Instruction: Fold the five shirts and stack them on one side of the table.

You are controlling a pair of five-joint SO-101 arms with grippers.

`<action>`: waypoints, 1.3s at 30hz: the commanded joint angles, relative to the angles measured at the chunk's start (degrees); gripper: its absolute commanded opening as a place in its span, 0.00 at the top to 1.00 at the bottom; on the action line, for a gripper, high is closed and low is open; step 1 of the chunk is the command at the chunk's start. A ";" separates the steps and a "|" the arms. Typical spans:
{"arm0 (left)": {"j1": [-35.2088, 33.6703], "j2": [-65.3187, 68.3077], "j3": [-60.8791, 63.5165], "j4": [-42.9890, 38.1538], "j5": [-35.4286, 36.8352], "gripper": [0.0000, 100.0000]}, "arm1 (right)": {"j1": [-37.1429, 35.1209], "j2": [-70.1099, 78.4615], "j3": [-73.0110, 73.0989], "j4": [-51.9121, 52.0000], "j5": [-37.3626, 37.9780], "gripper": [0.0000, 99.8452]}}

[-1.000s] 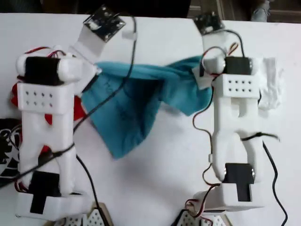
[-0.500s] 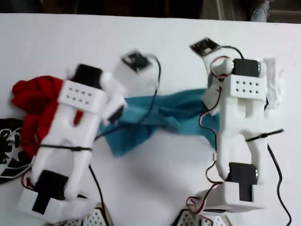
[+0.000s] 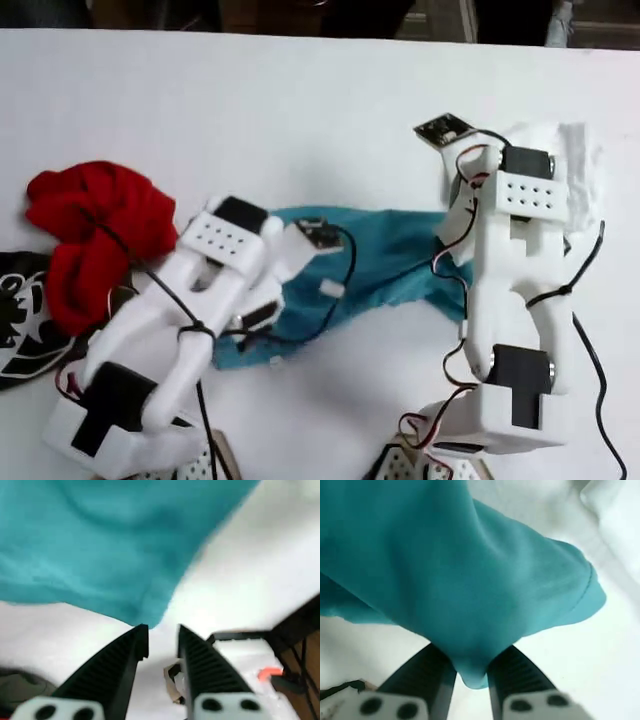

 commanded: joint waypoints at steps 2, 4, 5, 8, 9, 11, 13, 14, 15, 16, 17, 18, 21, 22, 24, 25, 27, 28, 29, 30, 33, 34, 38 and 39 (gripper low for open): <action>-0.26 -0.97 4.35 -2.20 -5.63 0.85 | 0.40 -3.65 0.00 -1.19 0.53 0.98; -1.58 -0.97 7.16 -5.19 -6.59 0.85 | 0.40 -3.65 0.00 -1.19 0.53 0.98; -2.20 -0.97 8.48 -7.12 -7.21 0.85 | 0.40 -3.65 0.00 -1.19 0.53 0.98; -3.43 -0.97 12.35 -12.40 -9.23 0.85 | 0.40 -3.65 0.00 -1.19 0.53 0.98; -3.60 -0.97 13.85 -14.51 -9.67 0.85 | 0.40 -3.65 0.00 -1.10 0.53 0.98; -4.13 -0.97 17.01 -19.60 -10.46 0.85 | 0.31 -3.65 0.00 -0.92 0.53 0.98; -4.57 -0.97 20.44 -25.14 -11.60 0.85 | 0.22 -3.65 0.00 -0.92 0.53 0.98; -4.66 -0.97 22.02 -27.78 -12.04 0.85 | 0.22 -3.65 0.00 -0.84 0.53 0.98; -4.84 -0.97 23.52 -30.33 -12.13 0.85 | 0.22 -3.65 0.00 -0.84 0.53 0.98; -4.84 -0.97 24.75 -32.53 -12.04 0.85 | 0.22 -3.65 0.00 -0.84 0.53 0.98; -4.84 -0.97 25.36 -33.49 -12.04 0.85 | 0.22 -3.65 0.00 -0.84 0.53 0.98; -4.84 -0.97 25.36 -33.41 -12.04 0.85 | 0.22 -3.65 0.00 -0.84 0.53 0.98; -4.84 -0.97 24.84 -33.32 -12.04 0.85 | 0.13 -3.65 0.00 -0.84 0.53 0.98; -4.84 -0.97 24.75 -33.23 -12.04 0.85 | 0.13 -3.65 0.00 -0.84 0.53 0.98; -4.48 -0.97 24.40 -33.14 -12.04 0.85 | 0.13 -3.65 0.00 -0.84 0.62 0.98; -4.48 -0.97 24.04 -33.14 -12.13 0.85 | 0.13 -3.65 0.00 -0.84 0.62 0.98; -4.66 -0.97 22.81 -32.44 -12.40 0.85 | 0.13 -3.65 0.00 -0.84 0.62 0.98; -4.48 -0.97 21.76 -30.86 -13.19 0.85 | 0.13 -3.65 0.00 -0.84 0.62 0.98; -4.40 -0.97 20.35 -28.48 -13.36 0.85 | 0.13 -3.65 0.00 -0.84 0.62 0.98; -4.48 -0.97 18.33 -25.85 -13.45 0.85 | 0.13 -3.65 0.00 -0.84 0.62 0.98; -4.75 -0.62 13.14 -18.29 -13.54 0.85 | 0.04 -3.65 0.00 -0.84 0.62 0.98; -4.75 -0.53 12.18 -16.79 -13.54 0.85 | 0.04 -3.65 0.00 -0.84 0.62 0.98; -4.75 -0.53 12.00 -17.49 -13.54 0.85 | 0.04 -3.65 0.00 -0.92 0.62 0.98; -4.75 -0.53 12.35 -17.76 -13.54 0.84 | 0.04 -3.65 0.00 -0.92 0.62 0.98</action>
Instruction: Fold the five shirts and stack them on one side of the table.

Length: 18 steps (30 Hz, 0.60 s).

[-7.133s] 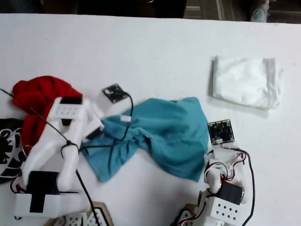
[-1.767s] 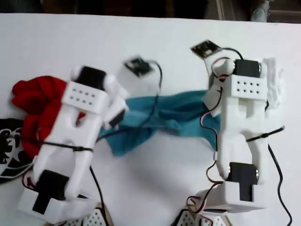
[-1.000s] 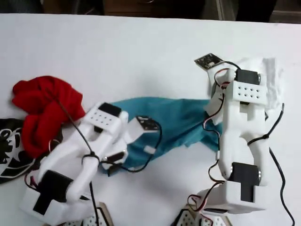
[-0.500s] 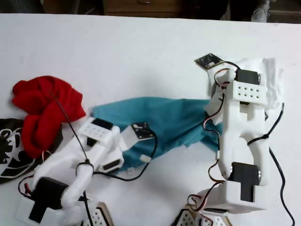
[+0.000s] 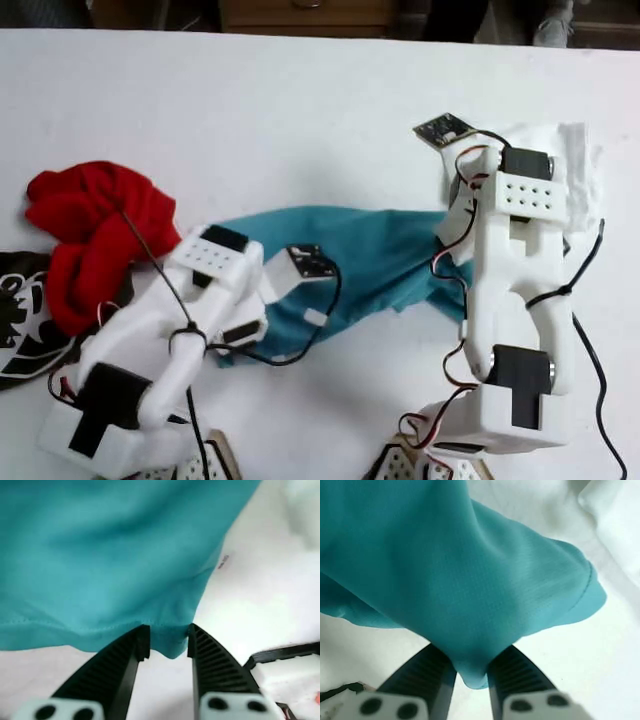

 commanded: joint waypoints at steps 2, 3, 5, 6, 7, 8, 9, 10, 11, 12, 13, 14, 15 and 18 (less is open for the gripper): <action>-0.62 -0.26 -0.40 -0.62 -0.44 0.81 | 0.04 -3.65 -0.26 -0.48 0.62 0.98; -0.62 -0.26 0.57 -1.23 -0.53 0.79 | 0.04 -3.65 -0.26 -0.40 0.62 0.98; -0.62 -0.26 3.03 -3.25 -0.79 0.77 | 0.04 -3.65 -0.26 -0.40 0.62 0.98; -0.62 -0.26 4.26 -4.31 -0.88 0.77 | 0.04 -3.65 -0.26 -0.40 0.62 0.98; -0.62 -0.26 5.41 -5.45 -0.88 0.77 | 0.13 -3.65 -0.26 -0.40 0.62 0.98; -0.62 -0.26 6.29 -6.59 -0.88 0.77 | 0.13 -3.65 -0.26 -0.40 0.62 0.98; -0.62 -0.26 7.08 -7.91 -0.88 0.77 | 0.13 -3.65 -0.26 -0.40 0.62 0.98; -0.62 -0.26 7.60 -9.23 -0.88 0.77 | 0.13 -3.65 -0.26 -0.40 0.62 0.98; -0.62 -0.26 7.96 -10.46 -0.88 0.77 | 0.13 -3.65 -0.26 -0.40 0.62 0.98; -0.79 -0.18 8.13 -11.52 -0.79 0.77 | 0.13 -3.65 -0.26 -0.40 0.62 0.98; -1.32 -0.18 8.22 -12.31 -0.79 0.77 | 0.13 -3.65 -0.26 -0.31 0.62 0.98; -2.02 -0.09 8.22 -13.10 -0.79 0.77 | 0.13 -3.74 -0.26 -0.13 0.62 0.98; -3.16 -0.09 8.22 -13.80 -0.88 0.77 | 0.13 -4.00 -0.26 0.48 0.62 0.98; -6.86 0.00 8.31 -14.59 -2.46 0.77 | 0.04 -4.70 -0.70 2.42 0.62 0.98</action>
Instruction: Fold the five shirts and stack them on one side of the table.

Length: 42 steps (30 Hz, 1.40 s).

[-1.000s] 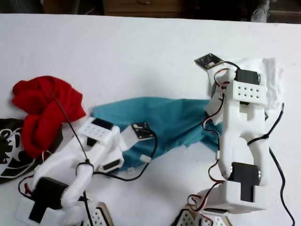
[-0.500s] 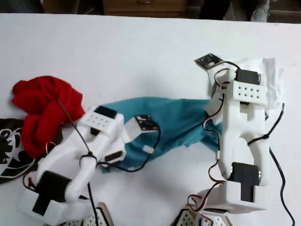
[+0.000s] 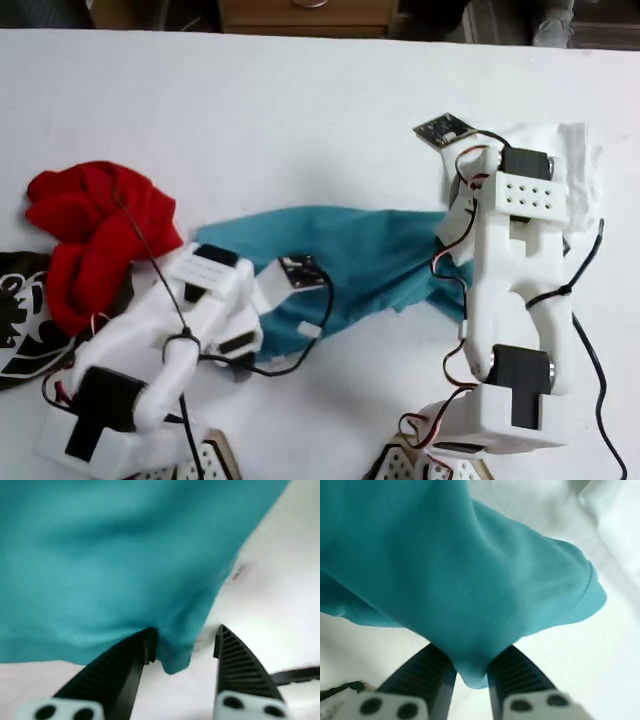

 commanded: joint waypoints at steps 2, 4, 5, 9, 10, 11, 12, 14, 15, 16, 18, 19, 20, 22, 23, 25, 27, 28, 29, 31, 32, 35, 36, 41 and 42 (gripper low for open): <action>-4.92 0.09 0.13 -2.90 -3.96 0.77 | 0.04 -5.67 -0.70 2.07 0.62 0.98; -5.19 0.00 0.66 -2.11 -5.27 0.79 | 0.04 -7.52 -0.62 2.07 0.62 0.98; -4.92 0.00 1.01 -1.93 -5.36 0.82 | 0.04 -8.22 -0.53 2.15 0.62 0.98; -4.75 -0.18 2.33 -2.99 -5.19 0.98 | 0.22 -9.01 -0.44 2.15 0.53 0.98; -4.75 -0.18 2.51 -2.99 -5.19 0.96 | 0.13 -9.01 -0.44 2.15 0.26 0.98; -4.75 -0.18 2.51 -2.99 -5.27 0.97 | 0.13 -9.01 -0.44 2.15 0.09 0.97; -4.75 -0.18 2.51 -2.99 -5.27 0.98 | 0.13 -9.01 -0.44 2.15 0.09 0.96; -4.84 -0.18 2.51 -3.08 -5.19 0.97 | 0.31 -9.01 -0.44 2.77 0.00 0.91; -4.92 -0.18 2.51 -3.16 -5.19 0.98 | 0.31 -9.10 -0.44 3.30 0.00 0.88; -5.10 -0.18 2.51 -3.43 -5.10 0.98 | 0.22 -9.36 -0.44 3.74 0.00 0.84; -5.19 -0.18 2.59 -3.69 -5.01 0.98 | 0.13 -9.71 -0.62 4.88 0.00 0.78; -5.19 -0.18 2.59 -3.69 -5.01 0.98 | 0.13 -10.24 -0.62 5.32 0.00 0.77; -5.19 -0.18 2.59 -3.78 -5.01 0.98 | 0.22 -11.12 -0.53 5.41 0.00 0.77; -5.19 -0.18 2.59 -3.78 -5.01 0.98 | 0.57 -13.41 -0.44 6.02 0.00 0.77; -5.19 -0.18 2.59 -3.78 -5.01 0.98 | 0.75 -14.90 -0.35 6.64 0.00 0.77; -5.19 -0.09 2.59 -3.78 -5.01 0.98 | 0.75 -18.24 2.11 7.34 0.00 0.77; -5.19 -0.09 2.59 -3.78 -5.01 0.98 | 0.66 -21.93 8.70 7.08 0.00 0.77; -5.19 -0.09 2.59 -3.78 -5.01 0.98 | 0.66 -23.78 13.10 6.73 0.44 0.77; -5.19 -0.09 2.59 -3.78 -5.01 0.98 | 0.66 -25.54 18.02 5.49 0.53 0.77; -5.19 -0.09 2.59 -3.78 -5.01 0.98 | 1.01 -29.32 28.75 1.27 0.53 0.77; -5.19 -0.09 2.59 -3.78 -5.01 0.98 | 0.84 -30.99 34.11 -1.36 0.53 0.77; -5.19 -0.09 2.59 -3.78 -5.01 0.98 | -1.01 -35.03 46.68 -10.86 0.53 0.77; -5.19 -0.09 2.59 -3.78 -5.01 0.98 | -1.54 -36.00 49.49 -13.76 0.09 0.76; -5.19 -0.09 2.59 -3.78 -5.01 0.98 | -1.71 -36.79 55.12 -24.22 0.00 0.73; -5.27 -0.09 2.59 -3.78 -5.01 0.98 | -1.71 -36.79 55.30 -24.84 0.00 0.70</action>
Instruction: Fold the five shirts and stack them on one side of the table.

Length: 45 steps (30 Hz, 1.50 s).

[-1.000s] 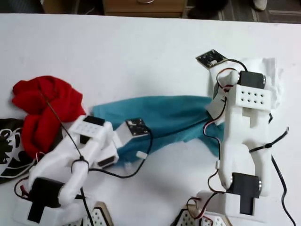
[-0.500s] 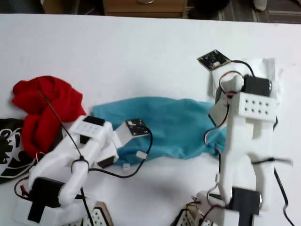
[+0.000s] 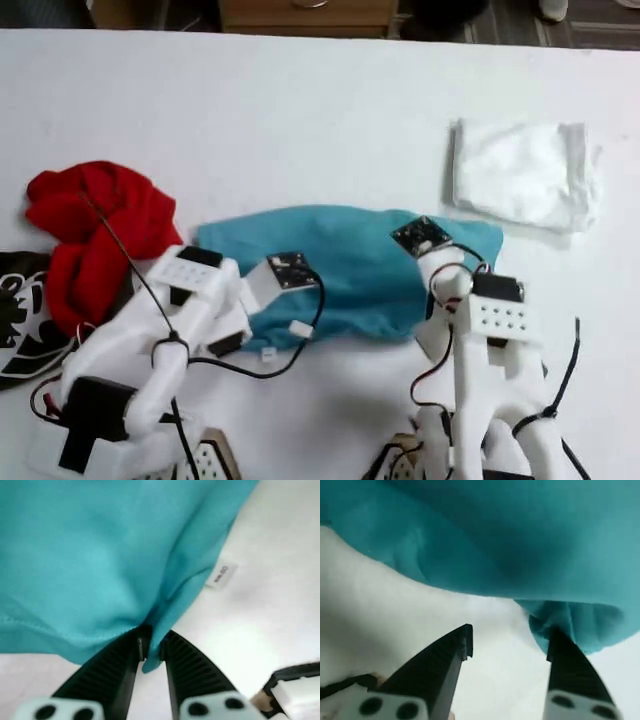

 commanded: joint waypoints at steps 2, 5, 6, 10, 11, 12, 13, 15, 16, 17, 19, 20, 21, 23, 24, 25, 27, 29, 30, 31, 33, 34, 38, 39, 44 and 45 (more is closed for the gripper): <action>-2.20 0.44 0.31 -2.99 -0.09 0.98 | -0.31 -1.63 0.62 -4.26 0.09 0.64; -2.20 0.44 0.31 -2.99 0.00 0.98 | -0.40 0.75 0.44 -6.73 0.35 0.60; -2.20 0.44 0.31 -2.99 0.00 0.98 | -0.40 2.24 0.44 -8.13 0.53 0.61; -2.20 0.44 0.40 -2.90 0.00 0.98 | -0.40 10.59 -2.20 -12.26 0.44 0.62; -2.20 0.44 0.40 -2.90 0.00 0.98 | -0.40 13.23 -3.87 -12.26 0.26 0.62; -2.20 0.44 0.40 -2.90 0.00 0.98 | -0.40 16.22 -5.89 -12.26 0.18 0.62; -2.29 0.44 0.40 -2.90 0.00 0.98 | -0.40 19.03 -7.91 -12.26 0.18 0.62; -2.81 0.44 0.40 -2.90 0.00 0.98 | -0.40 25.01 -12.57 -12.09 0.18 0.63; -3.60 0.44 0.31 -2.90 0.00 0.98 | -0.48 27.74 -15.12 -11.56 0.18 0.64; -4.22 0.44 0.31 -2.90 0.00 0.98 | -0.84 30.37 -17.85 -10.77 0.18 0.68; -4.92 0.44 0.31 -2.81 0.00 0.98 | -2.07 34.77 -23.30 -8.84 0.09 0.82; -5.01 0.35 0.31 -2.81 0.00 0.98 | -3.12 36.62 -25.93 -7.87 -0.09 0.91; -5.01 0.35 0.22 -2.81 0.00 0.98 | -4.09 38.02 -28.66 -7.16 -1.41 0.99; -5.01 0.35 -0.04 -3.08 1.85 0.98 | -5.76 39.43 -33.41 -5.93 -6.95 0.95; -5.01 0.35 -0.13 -3.16 3.16 0.98 | -6.55 39.52 -35.87 -5.32 -9.23 0.94; -5.01 0.18 -0.13 -3.60 4.22 0.98 | -7.60 39.52 -38.33 -4.88 -11.34 0.95; -5.10 0.00 -0.04 -4.13 5.98 0.98 | -9.89 39.52 -43.69 -3.47 -13.89 0.99; -6.15 0.00 -0.13 -4.22 6.95 0.98 | -12.09 39.96 -48.97 -1.80 -15.12 0.98; -7.12 0.00 -0.13 -4.31 7.47 0.98 | -13.05 40.04 -51.16 -1.10 -15.21 0.98; -8.18 -0.09 -0.22 -4.31 7.74 0.98 | -13.85 40.04 -53.01 -0.57 -15.21 0.98; -10.02 -0.09 -0.22 -4.31 8.00 0.98 | -14.81 40.13 -55.30 -0.22 -15.21 0.98; -10.73 -0.09 -0.22 -4.31 8.00 0.98 | -14.99 40.13 -55.56 -0.40 -15.12 0.98; -11.96 -0.09 -0.22 -4.31 8.00 0.98 | -14.11 42.15 -55.56 -0.04 -14.95 0.85; -12.13 -0.09 -0.22 -4.31 8.00 0.98 | -13.14 43.03 -55.65 0.66 -14.95 0.80; -12.13 -0.09 -0.22 -4.31 8.00 0.98 | -6.90 44.00 -55.74 2.24 -14.77 0.69; -12.04 -0.09 -0.22 -4.40 8.00 0.98 | -5.49 43.82 -55.74 2.68 -14.77 0.70</action>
